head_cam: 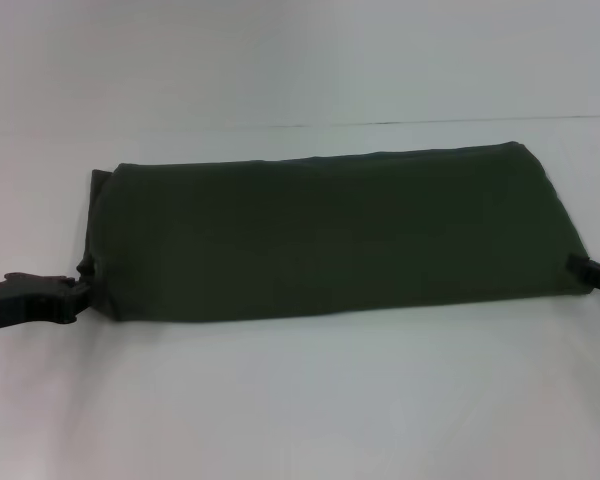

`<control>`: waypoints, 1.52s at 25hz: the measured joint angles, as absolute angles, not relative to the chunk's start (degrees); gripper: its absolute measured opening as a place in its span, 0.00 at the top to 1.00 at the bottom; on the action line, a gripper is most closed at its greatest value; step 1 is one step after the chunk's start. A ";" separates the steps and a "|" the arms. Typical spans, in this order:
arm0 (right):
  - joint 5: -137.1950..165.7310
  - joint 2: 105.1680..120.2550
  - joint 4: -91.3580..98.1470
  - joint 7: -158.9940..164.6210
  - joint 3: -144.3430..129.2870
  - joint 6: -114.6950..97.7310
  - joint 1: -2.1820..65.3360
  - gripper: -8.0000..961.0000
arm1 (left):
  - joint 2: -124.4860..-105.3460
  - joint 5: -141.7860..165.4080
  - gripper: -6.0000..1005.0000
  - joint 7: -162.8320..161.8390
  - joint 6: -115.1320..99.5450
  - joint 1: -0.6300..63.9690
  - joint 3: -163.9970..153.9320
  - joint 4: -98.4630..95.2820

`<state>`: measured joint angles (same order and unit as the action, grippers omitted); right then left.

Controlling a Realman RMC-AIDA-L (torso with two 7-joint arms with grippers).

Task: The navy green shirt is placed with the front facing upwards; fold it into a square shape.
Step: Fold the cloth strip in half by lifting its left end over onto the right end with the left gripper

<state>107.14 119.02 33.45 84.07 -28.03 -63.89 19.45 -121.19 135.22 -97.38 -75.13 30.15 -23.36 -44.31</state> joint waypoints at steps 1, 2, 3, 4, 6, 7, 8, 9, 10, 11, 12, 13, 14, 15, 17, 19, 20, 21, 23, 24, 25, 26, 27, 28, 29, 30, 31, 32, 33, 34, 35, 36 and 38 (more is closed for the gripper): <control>107.14 119.20 33.30 84.04 -28.08 -63.70 19.49 0.10 | -121.18 135.21 0.94 -97.38 -75.21 30.17 -23.36 -44.33; 107.15 119.29 33.13 84.02 -28.11 -63.62 19.56 0.11 | -121.15 135.19 0.94 -97.38 -75.34 30.20 -23.36 -44.36; 107.24 119.37 32.82 84.02 -28.19 -63.58 19.76 0.12 | -121.14 135.18 0.94 -97.38 -75.44 30.20 -23.37 -44.40; 107.47 119.40 32.42 84.07 -28.25 -63.40 20.01 0.12 | -121.12 135.13 0.94 -97.38 -75.57 30.20 -23.38 -44.51; 108.14 119.45 31.83 84.28 -28.31 -62.53 20.41 0.14 | -121.10 134.98 0.94 -97.38 -75.74 30.21 -23.38 -44.79; 108.42 119.48 31.56 84.36 -28.34 -62.02 20.57 0.15 | -121.10 134.94 0.94 -97.38 -75.76 30.22 -23.38 -44.86; 108.72 119.51 31.16 84.40 -28.39 -61.39 20.75 0.15 | -121.10 134.88 0.94 -97.38 -75.77 30.23 -23.38 -44.94; 108.88 119.52 30.87 84.41 -28.42 -61.05 20.91 0.16 | -121.10 134.84 0.94 -97.38 -75.77 30.23 -23.38 -44.96; 109.04 119.52 30.61 84.42 -28.49 -60.81 21.05 0.17 | -121.09 134.79 0.94 -97.38 -75.77 30.23 -23.38 -44.98; 109.33 119.53 30.42 84.53 -28.71 -60.52 21.22 0.17 | -121.07 134.75 0.94 -97.38 -75.77 30.24 -23.38 -45.00; 109.39 119.53 30.40 84.59 -28.84 -60.43 21.27 0.18 | -121.07 134.71 0.94 -97.38 -75.77 30.24 -23.38 -45.01; 109.39 119.53 30.40 84.59 -28.84 -60.43 21.27 0.19 | -121.07 134.68 0.94 -97.38 -75.77 30.27 -23.38 -45.01; 109.44 119.53 30.37 84.63 -28.94 -60.35 21.28 0.20 | -121.07 134.66 0.94 -97.38 -75.77 30.29 -23.38 -45.00; 109.47 119.53 30.36 84.63 -28.98 -60.23 21.29 0.20 | -121.09 134.65 0.94 -97.37 -75.77 30.34 -23.38 -45.01; 109.50 119.53 30.36 84.59 -28.99 -60.08 21.30 0.22 | -121.14 134.64 0.94 -97.34 -75.77 30.42 -23.38 -45.00; 109.51 119.53 30.36 84.38 -29.00 -60.06 21.35 0.23 | -121.15 134.64 0.94 -97.33 -75.76 30.46 -23.38 -45.00; 109.52 119.53 30.40 84.29 -29.00 -60.03 21.41 0.24 | -121.16 134.64 0.94 -97.33 -75.76 30.49 -23.38 -45.00; 109.51 119.53 30.43 84.21 -29.00 -60.01 21.49 0.29 | -121.17 134.64 0.94 -97.30 -75.76 30.51 -23.40 -44.99; 109.52 119.53 30.43 84.17 -29.00 -59.96 21.68 0.39 | -121.18 134.64 0.94 -97.03 -75.76 30.51 -23.44 -44.87; 109.52 119.53 30.44 84.16 -29.00 -59.94 21.79 0.44 | -121.19 134.64 0.94 -96.86 -75.76 30.50 -23.47 -44.78; 109.52 119.53 30.44 84.15 -29.02 -59.89 21.85 0.49 | -121.19 134.64 0.94 -96.72 -75.76 30.50 -23.51 -44.74; 109.52 119.53 30.44 84.15 -29.02 -59.89 21.85 0.53 | -121.19 134.64 0.94 -96.63 -75.76 30.50 -23.59 -44.72; 109.51 119.54 30.44 84.13 -29.07 -59.88 21.88 0.58 | -121.20 134.64 0.94 -96.63 -75.76 30.50 -23.72 -44.71; 109.52 119.53 30.45 84.11 -29.14 -59.88 21.88 0.62 | -121.20 134.64 0.94 -96.62 -75.76 30.50 -23.87 -44.69; 109.51 119.53 30.50 84.10 -29.23 -59.87 21.88 0.66 | -121.20 134.64 0.94 -96.62 -75.75 30.50 -23.99 -44.66; 109.51 119.53 30.54 84.09 -29.34 -59.86 21.88 0.70 | -121.20 134.64 0.94 -96.62 -75.74 30.50 -24.07 -44.63; 109.51 119.53 30.56 84.09 -29.43 -59.85 21.88 0.75 | -121.20 134.64 0.94 -96.61 -75.72 30.50 -24.10 -44.60; 109.51 119.53 30.58 84.08 -29.50 -59.85 21.89 0.77 | -121.20 134.65 0.94 -96.61 -75.70 30.50 -24.12 -44.59; 109.51 119.53 30.58 84.08 -29.52 -59.84 21.89 0.78 | -121.20 134.65 0.94 -96.61 -75.68 30.50 -24.12 -44.58; 109.51 119.53 30.59 84.07 -29.53 -59.84 21.89 0.80 | -121.20 134.65 0.94 -96.58 -75.68 30.50 -24.12 -44.57; 109.51 119.54 30.62 84.07 -29.54 -59.84 21.87 0.82 | -121.19 134.65 0.94 -96.54 -75.69 30.50 -24.12 -44.56; 109.51 119.53 30.66 84.06 -29.53 -59.89 21.81 0.84 | -121.16 134.67 0.94 -96.29 -75.78 30.42 -24.12 -44.56; 109.51 119.53 30.76 83.93 -29.56 -60.26 21.54 0.87 | -121.17 134.80 0.94 -95.49 -76.41 30.04 -24.01 -44.75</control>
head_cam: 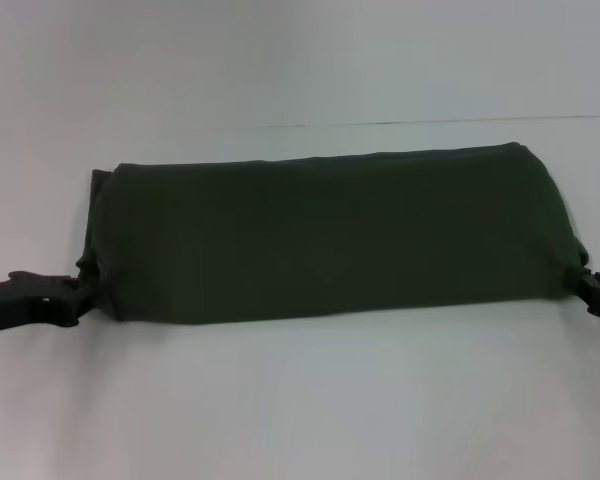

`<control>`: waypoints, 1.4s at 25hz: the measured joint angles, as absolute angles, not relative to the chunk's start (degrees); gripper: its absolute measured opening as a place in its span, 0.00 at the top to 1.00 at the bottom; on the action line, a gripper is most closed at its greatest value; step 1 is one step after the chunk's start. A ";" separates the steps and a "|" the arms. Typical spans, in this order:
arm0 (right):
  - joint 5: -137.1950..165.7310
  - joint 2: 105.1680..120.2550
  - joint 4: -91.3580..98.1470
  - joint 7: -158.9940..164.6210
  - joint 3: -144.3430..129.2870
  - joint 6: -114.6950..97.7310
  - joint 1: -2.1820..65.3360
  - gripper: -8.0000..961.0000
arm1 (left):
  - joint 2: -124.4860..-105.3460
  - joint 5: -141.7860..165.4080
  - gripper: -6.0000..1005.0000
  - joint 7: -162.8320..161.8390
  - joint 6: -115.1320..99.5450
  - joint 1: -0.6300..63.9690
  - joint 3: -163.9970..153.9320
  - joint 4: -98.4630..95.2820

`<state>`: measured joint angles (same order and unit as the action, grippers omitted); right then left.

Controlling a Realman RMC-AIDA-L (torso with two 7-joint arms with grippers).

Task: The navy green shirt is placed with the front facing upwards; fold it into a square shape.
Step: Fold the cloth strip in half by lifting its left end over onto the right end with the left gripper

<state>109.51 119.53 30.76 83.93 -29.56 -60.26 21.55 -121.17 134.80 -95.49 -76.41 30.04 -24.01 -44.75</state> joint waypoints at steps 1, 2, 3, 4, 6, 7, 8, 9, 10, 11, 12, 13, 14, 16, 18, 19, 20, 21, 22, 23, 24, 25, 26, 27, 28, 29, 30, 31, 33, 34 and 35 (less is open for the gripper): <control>109.50 119.53 30.80 83.77 -29.58 -60.62 21.38 0.89 | -121.17 134.81 0.94 -94.90 -77.19 29.81 -23.88 -44.89; 109.51 119.53 30.82 83.54 -29.61 -61.11 21.10 0.91 | -121.17 134.81 0.94 -94.09 -78.12 29.49 -23.56 -45.05; 109.51 119.53 30.83 83.30 -29.62 -61.70 20.86 0.93 | -121.15 134.81 0.94 -93.25 -79.21 29.19 -23.22 -45.20; 109.50 119.53 30.86 82.97 -29.61 -62.40 20.55 0.94 | -121.10 134.81 0.94 -92.41 -80.27 28.85 -22.83 -45.38; 109.50 119.53 30.90 82.06 -29.62 -64.42 19.79 0.95 | -121.02 134.90 0.93 -90.16 -82.68 27.86 -22.15 -46.07; 109.50 119.53 30.93 81.46 -29.61 -65.65 19.32 0.96 | -121.00 134.95 0.93 -89.34 -83.57 27.44 -21.99 -46.42; 109.51 119.53 30.98 80.68 -29.55 -67.38 18.63 0.96 | -121.00 134.96 0.93 -88.58 -84.43 26.89 -21.77 -46.91; 109.51 119.53 31.00 80.13 -29.46 -68.47 18.19 0.97 | -120.99 135.01 0.93 -88.11 -84.97 26.41 -21.42 -47.35; 109.51 119.53 31.02 79.36 -29.34 -69.98 17.48 0.97 | -120.95 135.03 0.93 -87.78 -85.34 26.07 -21.09 -47.69; 109.51 119.53 31.04 78.77 -29.25 -71.13 16.88 0.97 | -120.89 135.05 0.93 -87.48 -85.65 25.70 -20.56 -47.94; 109.50 119.52 31.06 78.15 -29.20 -72.21 16.28 0.97 | -120.79 135.08 0.93 -87.21 -85.95 25.32 -20.04 -48.17; 109.51 119.53 31.06 77.40 -29.20 -73.57 15.52 0.97 | -120.69 135.14 0.93 -86.95 -86.31 24.96 -19.54 -48.36; 109.50 119.53 31.07 76.54 -29.21 -74.88 14.68 0.97 | -120.59 135.20 0.93 -86.56 -86.92 24.51 -19.06 -48.65; 109.51 119.53 30.90 74.91 -29.22 -77.03 12.95 0.97 | -120.53 135.39 0.93 -85.85 -87.92 23.72 -18.62 -49.29; 109.52 119.59 30.52 73.77 -29.16 -78.37 11.12 0.97 | -120.51 135.76 0.93 -85.20 -88.66 22.81 -18.39 -50.13; 109.51 119.64 30.43 73.63 -29.20 -78.57 10.39 0.97 | -120.54 135.97 0.93 -85.02 -88.94 22.46 -18.39 -50.42; 109.52 119.72 30.35 73.56 -29.27 -78.76 9.75 0.97 | -120.58 136.19 0.93 -84.87 -89.19 22.11 -18.37 -50.69; 109.51 119.85 30.30 73.52 -29.40 -78.95 8.99 0.97 | -120.61 136.41 0.93 -84.66 -89.60 21.74 -18.36 -50.96; 109.51 119.93 30.15 73.28 -29.42 -79.27 8.45 0.97 | -120.65 136.56 0.93 -84.37 -90.10 21.38 -18.34 -51.23; 109.51 120.01 29.94 72.98 -29.37 -79.57 8.00 0.97 | -120.68 136.68 0.93 -84.02 -90.59 21.10 -18.34 -51.44; 109.44 120.05 29.53 72.46 -29.22 -79.98 7.55 0.97 | -120.70 136.71 0.93 -83.69 -91.14 20.87 -18.33 -51.67; 109.32 120.06 29.08 71.98 -28.95 -80.27 7.27 0.97 | -120.72 136.80 0.93 -83.46 -91.59 20.69 -18.32 -51.86; 109.21 120.04 28.63 71.64 -28.66 -80.49 7.12 0.97 | -120.72 137.01 0.93 -83.35 -92.06 20.60 -18.32 -52.01; 109.18 119.99 28.38 71.55 -28.46 -80.57 7.10 0.97 | -120.73 137.53 0.93 -83.31 -92.58 20.57 -18.31 -52.14; 109.16 119.96 28.20 71.52 -28.30 -80.63 7.11 0.97 | -120.73 138.13 0.93 -83.29 -93.11 20.57 -18.29 -52.21; 109.18 119.95 28.13 71.52 -28.27 -80.63 7.19 0.97 | -120.73 138.71 0.93 -83.26 -93.72 20.62 -18.30 -52.23; 109.25 119.96 28.10 71.52 -28.37 -80.60 7.25 0.97 | -120.70 139.35 0.93 -83.23 -94.40 20.69 -18.28 -52.29; 109.27 119.97 28.08 71.52 -28.48 -80.55 7.28 0.97 | -120.68 139.86 0.93 -83.23 -95.06 20.75 -18.29 -52.36; 109.31 119.98 28.03 71.49 -28.61 -80.40 7.30 0.97 | -120.67 140.36 0.93 -83.21 -95.99 20.68 -18.28 -52.75; 109.32 119.98 28.02 71.48 -28.51 -80.38 7.27 0.97 | -120.77 140.37 0.93 -83.21 -96.20 20.56 -18.27 -53.21; 109.32 119.95 28.01 71.47 -28.37 -80.40 7.22 0.97 | -120.84 140.37 0.93 -83.23 -96.20 20.54 -18.27 -53.43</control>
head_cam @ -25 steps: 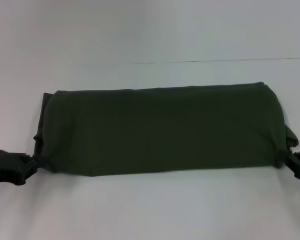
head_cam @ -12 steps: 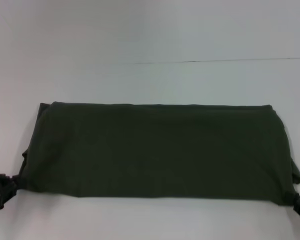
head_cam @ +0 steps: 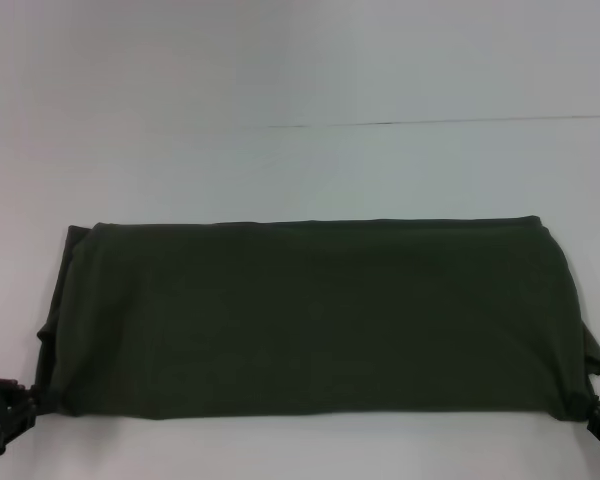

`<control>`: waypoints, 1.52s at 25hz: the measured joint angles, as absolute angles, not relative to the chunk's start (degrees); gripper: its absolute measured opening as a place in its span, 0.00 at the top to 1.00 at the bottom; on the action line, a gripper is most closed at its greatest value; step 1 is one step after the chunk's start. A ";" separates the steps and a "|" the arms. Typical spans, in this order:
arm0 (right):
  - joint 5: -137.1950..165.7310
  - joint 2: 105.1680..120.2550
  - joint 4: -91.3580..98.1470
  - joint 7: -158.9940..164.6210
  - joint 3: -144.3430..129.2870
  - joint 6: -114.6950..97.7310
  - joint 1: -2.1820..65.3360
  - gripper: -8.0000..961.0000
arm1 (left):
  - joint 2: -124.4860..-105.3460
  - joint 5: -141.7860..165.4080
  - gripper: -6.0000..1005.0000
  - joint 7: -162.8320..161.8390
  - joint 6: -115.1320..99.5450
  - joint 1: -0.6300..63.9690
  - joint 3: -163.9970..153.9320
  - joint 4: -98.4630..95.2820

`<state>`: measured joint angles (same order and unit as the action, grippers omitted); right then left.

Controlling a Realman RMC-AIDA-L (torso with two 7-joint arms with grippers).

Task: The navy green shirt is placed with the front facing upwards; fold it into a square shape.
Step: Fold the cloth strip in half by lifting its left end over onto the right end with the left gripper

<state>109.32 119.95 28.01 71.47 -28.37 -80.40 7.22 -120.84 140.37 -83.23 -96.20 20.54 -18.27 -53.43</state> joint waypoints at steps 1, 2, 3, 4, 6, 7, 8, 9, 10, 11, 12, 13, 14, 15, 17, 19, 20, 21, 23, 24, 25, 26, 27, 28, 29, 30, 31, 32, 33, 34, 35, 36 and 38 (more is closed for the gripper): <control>109.33 119.90 28.01 71.49 -28.29 -80.42 7.21 0.97 | -120.87 140.36 0.93 -83.42 -96.16 20.54 -18.26 -53.51; 109.33 119.86 28.01 71.54 -28.27 -80.42 7.22 0.97 | -120.87 140.32 0.93 -83.66 -96.11 20.56 -18.19 -53.53; 109.34 119.78 28.01 71.69 -28.16 -80.42 7.24 0.97 | -120.83 140.27 0.93 -84.05 -96.11 20.65 -17.99 -53.53; 109.34 119.72 28.02 71.82 -27.89 -80.43 7.30 0.97 | -120.83 140.27 0.93 -84.05 -96.11 20.65 -17.99 -53.53; 109.33 119.60 28.19 71.82 -27.17 -80.89 7.41 0.97 | -120.67 140.24 0.93 -84.85 -96.18 20.88 -17.30 -53.45; 109.33 119.56 28.33 71.74 -26.75 -81.23 7.44 0.97 | -120.58 140.24 0.93 -85.17 -96.34 20.97 -16.94 -53.41; 109.33 119.54 28.49 71.66 -26.19 -81.56 7.48 0.94 | -120.53 140.17 0.93 -85.30 -96.49 21.01 -16.79 -53.42; 109.33 119.53 28.62 71.64 -25.65 -81.69 7.52 0.92 | -120.52 140.03 0.93 -85.33 -96.62 21.01 -16.74 -53.44; 109.33 119.53 28.77 71.61 -25.00 -81.82 7.57 0.89 | -120.52 139.95 0.93 -85.42 -96.61 21.01 -16.58 -53.44; 109.34 119.53 28.90 71.61 -24.54 -81.90 7.61 0.87 | -120.52 139.89 0.93 -85.56 -96.59 21.02 -16.30 -53.43; 109.34 119.52 29.12 71.62 -24.18 -81.98 7.64 0.84 | -120.52 139.85 0.91 -85.91 -96.43 21.02 -15.82 -53.35; 109.34 119.53 29.28 71.64 -24.05 -82.03 7.66 0.81 | -120.52 139.81 0.89 -86.26 -96.24 21.07 -15.22 -53.25; 109.35 119.52 29.49 71.70 -23.94 -82.04 7.70 0.77 | -120.52 139.78 0.87 -86.53 -96.12 21.15 -14.54 -53.20; 109.36 119.51 29.73 71.78 -23.91 -81.99 7.78 0.72 | -120.52 139.70 0.85 -86.78 -96.04 21.30 -13.78 -53.20; 109.36 119.43 30.29 71.92 -23.60 -81.73 7.83 0.64 | -120.53 139.40 0.81 -87.19 -95.72 21.60 -12.07 -53.17; 109.36 119.38 30.86 72.01 -22.02 -81.53 7.83 0.57 | -120.48 138.14 0.77 -88.00 -95.18 21.87 -9.91 -53.13; 109.33 119.38 31.01 72.03 -20.78 -81.52 7.84 0.55 | -120.47 137.10 0.75 -88.70 -94.81 21.94 -9.06 -53.10; 109.24 119.36 31.12 72.04 -19.30 -81.56 7.87 0.52 | -120.47 135.68 0.73 -89.54 -94.31 22.04 -8.26 -53.07; 108.99 119.30 31.59 71.93 -16.70 -82.60 8.21 0.48 | -120.41 132.75 0.57 -91.86 -93.31 22.19 -7.44 -52.92; 108.98 119.25 31.92 71.77 -15.96 -83.57 8.55 0.46 | -120.34 131.80 0.50 -92.99 -92.97 22.31 -7.42 -52.76; 109.01 119.19 32.23 71.67 -15.64 -84.33 8.91 0.43 | -120.17 131.15 0.45 -94.51 -92.57 22.67 -7.44 -52.45; 109.13 119.11 32.52 71.55 -15.58 -85.11 9.52 0.41 | -120.04 130.80 0.40 -95.68 -92.26 23.09 -7.54 -52.10; 109.48 119.02 32.68 71.49 -15.79 -85.76 10.28 0.39 | -119.88 130.75 0.35 -96.54 -91.95 23.59 -7.65 -51.54; 109.92 118.93 32.78 71.43 -16.18 -86.26 11.13 0.36 | -119.70 130.73 0.30 -97.55 -91.55 24.29 -7.76 -50.66; 110.49 118.88 32.78 71.30 -16.57 -86.64 12.03 0.34 | -119.60 130.85 0.26 -98.13 -91.29 24.86 -7.86 -49.68; 111.21 118.88 32.81 71.22 -16.81 -86.81 12.83 0.29 | -119.51 131.13 0.25 -98.63 -90.87 25.44 -8.01 -48.83; 112.17 118.98 32.83 71.06 -17.05 -87.00 13.89 0.24 | -119.47 131.56 0.24 -99.35 -90.22 26.19 -8.41 -47.79; 113.13 119.12 32.85 70.86 -17.14 -87.03 14.70 0.20 | -119.44 132.00 0.23 -100.38 -89.10 26.61 -9.31 -47.06; 114.09 119.28 32.84 70.56 -17.18 -87.05 15.63 0.15 | -119.44 132.32 0.22 -101.73 -87.93 26.81 -10.45 -46.80; 114.85 119.39 32.81 70.31 -17.21 -87.05 16.27 0.10 | -119.44 132.74 0.21 -104.28 -86.15 27.03 -12.51 -46.60; 115.62 119.48 32.64 70.02 -17.34 -86.98 17.07 0.10 | -119.47 133.13 0.20 -106.44 -84.68 27.07 -14.24 -46.62; 116.14 119.51 32.41 69.85 -17.52 -86.89 17.72 0.10 | -119.53 133.81 0.20 -108.95 -83.13 27.13 -16.06 -46.83; 116.54 119.52 32.15 69.77 -17.95 -86.66 18.69 0.10 | -119.59 135.02 0.21 -112.32 -81.73 27.30 -17.67 -47.31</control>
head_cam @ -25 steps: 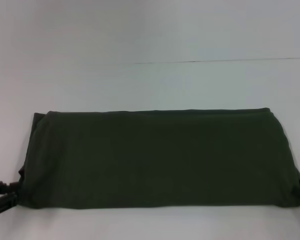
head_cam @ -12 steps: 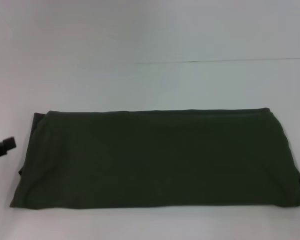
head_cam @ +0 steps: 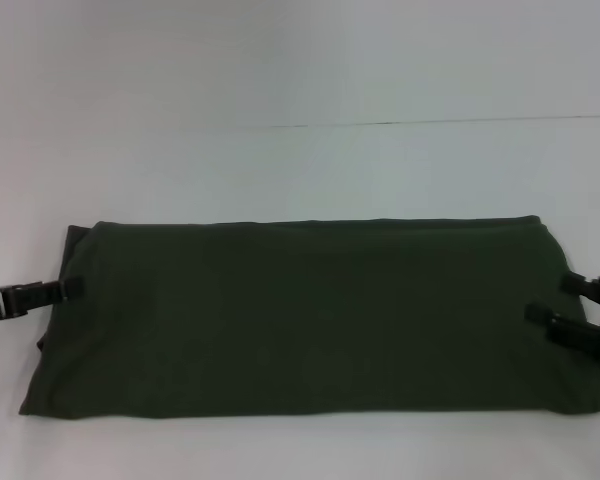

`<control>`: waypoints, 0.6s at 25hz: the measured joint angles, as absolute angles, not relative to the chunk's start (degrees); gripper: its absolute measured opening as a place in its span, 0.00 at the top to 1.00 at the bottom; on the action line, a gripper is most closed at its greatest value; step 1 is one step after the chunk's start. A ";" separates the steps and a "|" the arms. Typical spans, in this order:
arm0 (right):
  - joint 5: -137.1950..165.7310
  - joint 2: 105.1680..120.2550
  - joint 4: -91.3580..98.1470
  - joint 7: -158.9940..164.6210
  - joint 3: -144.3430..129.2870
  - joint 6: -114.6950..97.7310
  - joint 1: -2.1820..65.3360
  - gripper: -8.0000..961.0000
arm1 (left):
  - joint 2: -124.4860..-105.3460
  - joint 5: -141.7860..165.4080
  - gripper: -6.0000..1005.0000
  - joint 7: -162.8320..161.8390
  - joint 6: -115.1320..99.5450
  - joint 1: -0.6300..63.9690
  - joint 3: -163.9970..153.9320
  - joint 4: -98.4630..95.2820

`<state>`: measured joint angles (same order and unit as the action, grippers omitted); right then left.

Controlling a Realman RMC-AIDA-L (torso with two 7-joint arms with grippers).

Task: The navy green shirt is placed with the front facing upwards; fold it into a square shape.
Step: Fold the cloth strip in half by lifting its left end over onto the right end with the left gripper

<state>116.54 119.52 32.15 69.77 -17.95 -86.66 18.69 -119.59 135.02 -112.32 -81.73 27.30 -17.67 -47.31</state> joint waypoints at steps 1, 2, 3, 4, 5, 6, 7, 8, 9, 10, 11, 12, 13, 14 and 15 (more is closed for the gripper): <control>116.64 119.53 32.06 69.77 -18.15 -86.62 19.07 0.10 | -119.59 135.50 0.21 -113.50 -81.44 27.38 -18.01 -47.50; 116.67 119.53 32.00 69.77 -18.29 -86.61 19.43 0.10 | -119.55 136.10 0.21 -115.00 -81.36 27.56 -18.05 -47.75; 116.68 119.53 31.99 69.77 -18.42 -86.61 19.73 0.10 | -119.51 136.39 0.21 -115.92 -81.37 27.64 -18.07 -47.96; 116.70 119.53 31.99 69.77 -18.48 -86.61 19.90 0.10 | -119.47 136.74 0.21 -116.97 -81.39 27.68 -18.06 -48.20; 116.71 119.53 31.99 69.77 -18.58 -86.61 20.19 0.10 | -119.45 137.11 0.21 -118.28 -81.46 27.70 -18.07 -48.61; 116.72 119.53 31.99 69.77 -18.71 -86.61 20.42 0.10 | -119.43 137.61 0.21 -119.84 -81.54 27.70 -18.07 -49.08; 116.72 119.53 31.99 69.77 -18.88 -86.61 20.67 0.10 | -119.41 138.06 0.21 -121.08 -81.63 27.69 -18.08 -49.46; 116.72 119.54 31.98 69.78 -19.10 -86.61 20.95 0.10 | -119.36 138.58 0.21 -122.71 -81.69 27.70 -18.14 -49.84; 116.72 119.53 31.96 69.79 -19.35 -86.61 21.23 0.10 | -119.31 139.07 0.21 -124.14 -81.75 27.75 -18.17 -50.17; 116.73 119.54 31.93 69.80 -19.62 -86.61 21.46 0.10 | -119.23 139.37 0.21 -125.18 -81.83 27.93 -18.20 -50.43; 116.72 119.54 31.90 69.80 -19.84 -86.61 21.69 0.10 | -119.20 139.50 0.21 -125.91 -81.83 28.05 -18.37 -50.52; 116.72 119.54 31.86 69.81 -20.07 -86.61 21.88 0.10 | -119.16 139.60 0.21 -126.78 -81.81 28.23 -18.77 -50.59; 116.73 119.53 31.74 69.81 -20.28 -86.61 22.05 0.10 | -119.15 139.65 0.21 -127.09 -81.72 28.27 -19.11 -50.59; 116.72 119.53 31.56 69.81 -20.45 -86.59 22.24 0.10 | -119.13 139.84 0.21 -127.59 -81.49 28.36 -19.68 -50.59; 116.72 119.53 31.37 69.80 -20.56 -86.54 22.35 0.10 | -119.13 140.21 0.21 -127.95 -81.03 28.46 -20.17 -50.57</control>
<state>116.72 119.53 31.37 69.80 -20.57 -86.54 22.35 -119.13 140.21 -127.95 -81.03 28.46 -20.17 -50.57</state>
